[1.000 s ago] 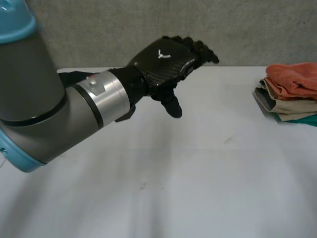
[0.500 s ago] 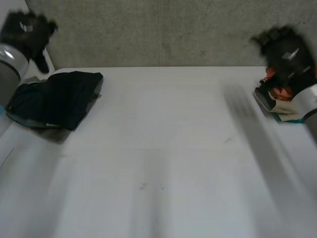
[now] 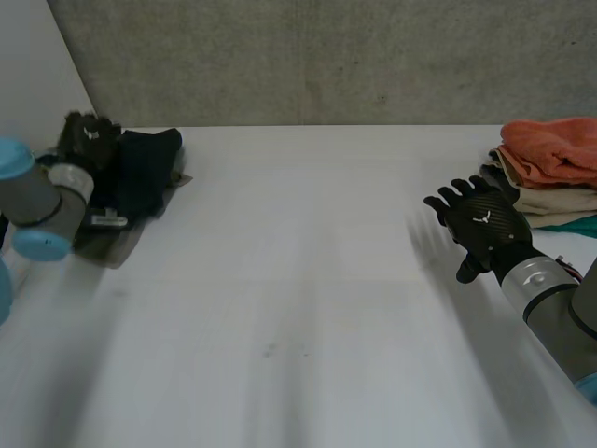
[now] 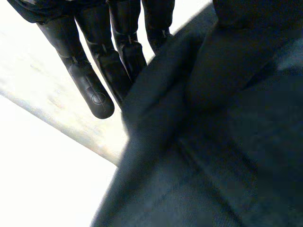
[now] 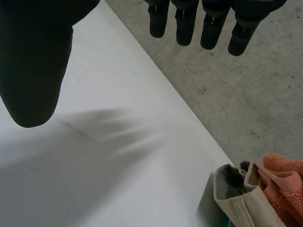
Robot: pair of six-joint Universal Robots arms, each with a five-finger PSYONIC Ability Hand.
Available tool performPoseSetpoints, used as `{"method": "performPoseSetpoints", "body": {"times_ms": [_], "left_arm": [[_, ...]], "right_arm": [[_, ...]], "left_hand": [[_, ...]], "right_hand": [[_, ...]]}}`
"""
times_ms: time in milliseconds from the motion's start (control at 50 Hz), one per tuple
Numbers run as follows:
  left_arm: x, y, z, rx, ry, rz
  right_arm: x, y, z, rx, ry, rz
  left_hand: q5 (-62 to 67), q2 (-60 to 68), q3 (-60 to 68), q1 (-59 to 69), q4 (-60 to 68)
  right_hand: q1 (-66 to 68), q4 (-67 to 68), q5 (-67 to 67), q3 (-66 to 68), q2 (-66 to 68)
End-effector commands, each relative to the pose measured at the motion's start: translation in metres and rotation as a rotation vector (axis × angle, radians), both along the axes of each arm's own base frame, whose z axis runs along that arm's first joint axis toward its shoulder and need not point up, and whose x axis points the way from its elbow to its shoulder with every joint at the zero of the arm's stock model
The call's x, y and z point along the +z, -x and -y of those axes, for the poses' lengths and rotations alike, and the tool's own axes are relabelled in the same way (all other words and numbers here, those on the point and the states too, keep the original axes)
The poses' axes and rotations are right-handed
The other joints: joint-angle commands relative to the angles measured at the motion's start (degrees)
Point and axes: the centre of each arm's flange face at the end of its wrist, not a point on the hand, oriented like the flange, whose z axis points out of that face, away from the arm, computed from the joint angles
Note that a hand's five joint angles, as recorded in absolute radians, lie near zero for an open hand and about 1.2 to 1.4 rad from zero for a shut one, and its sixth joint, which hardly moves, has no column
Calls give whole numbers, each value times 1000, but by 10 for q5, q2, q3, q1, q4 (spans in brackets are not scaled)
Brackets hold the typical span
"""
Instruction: Fold the laundry.
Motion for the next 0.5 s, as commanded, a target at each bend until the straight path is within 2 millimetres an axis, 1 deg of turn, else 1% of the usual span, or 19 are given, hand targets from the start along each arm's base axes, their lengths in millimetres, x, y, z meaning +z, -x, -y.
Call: {"method": "performPoseSetpoints", "body": {"times_ms": [20,40,60,120,140,200,220,260,280,300,360,380,420,460,500], "left_arm": [[104,46,-61,-76,149,-192],[114,53,-72,-101,156,-216],[135,67,-94,-150,170,-265],[152,90,-129,-240,154,-330],[153,107,-150,-305,124,-359],[138,138,-178,-405,45,-380],[126,159,-197,-467,-7,-382],[111,178,-213,-514,-65,-375],[100,188,-219,-531,-99,-368],[77,207,-233,-570,-163,-350],[55,235,-254,-636,-223,-332],[44,249,-265,-668,-246,-322],[35,259,-273,-693,-264,-316],[25,264,-275,-700,-284,-307],[19,266,-280,-707,-302,-301]], "right_arm": [[3,1,1,-7,8,7],[4,1,1,-9,10,11],[6,1,1,-10,11,16],[10,1,1,-14,23,17],[15,2,1,-25,36,19],[25,5,1,-66,57,21],[26,6,1,-74,59,20],[27,7,0,-95,59,19],[27,9,0,-112,54,15],[27,9,0,-118,52,14],[26,11,0,-136,48,13],[26,12,1,-140,46,12],[25,12,1,-140,43,14],[25,12,1,-143,39,23],[25,12,1,-144,35,32]], "left_hand": [[160,117,130,163,115],[160,117,130,163,115],[160,117,130,163,115],[160,117,130,163,115],[160,117,130,163,115],[160,117,130,163,115],[160,117,130,163,115],[160,117,130,163,115],[160,117,130,163,115],[160,117,130,163,115],[160,117,130,163,115],[160,117,130,163,115],[160,117,130,163,115],[160,117,130,163,115],[147,104,117,150,102]], "right_hand": [[-30,-23,-29,-19,-19],[-30,-23,-29,-19,-19],[-30,-23,-29,-19,-19],[-30,-23,-29,-19,-19],[-30,-23,-29,-19,-19],[-30,-23,-29,-19,-19],[-30,-23,-29,-19,-19],[-30,-23,-29,-19,-19],[-30,-23,-29,-19,-19],[-30,-23,-29,-19,-19],[-30,-23,-29,-19,-19],[-30,-23,-29,-19,-19],[-30,-23,-29,-19,-19],[-30,-23,-29,-19,-19],[-30,-23,-29,-19,-19]]}}
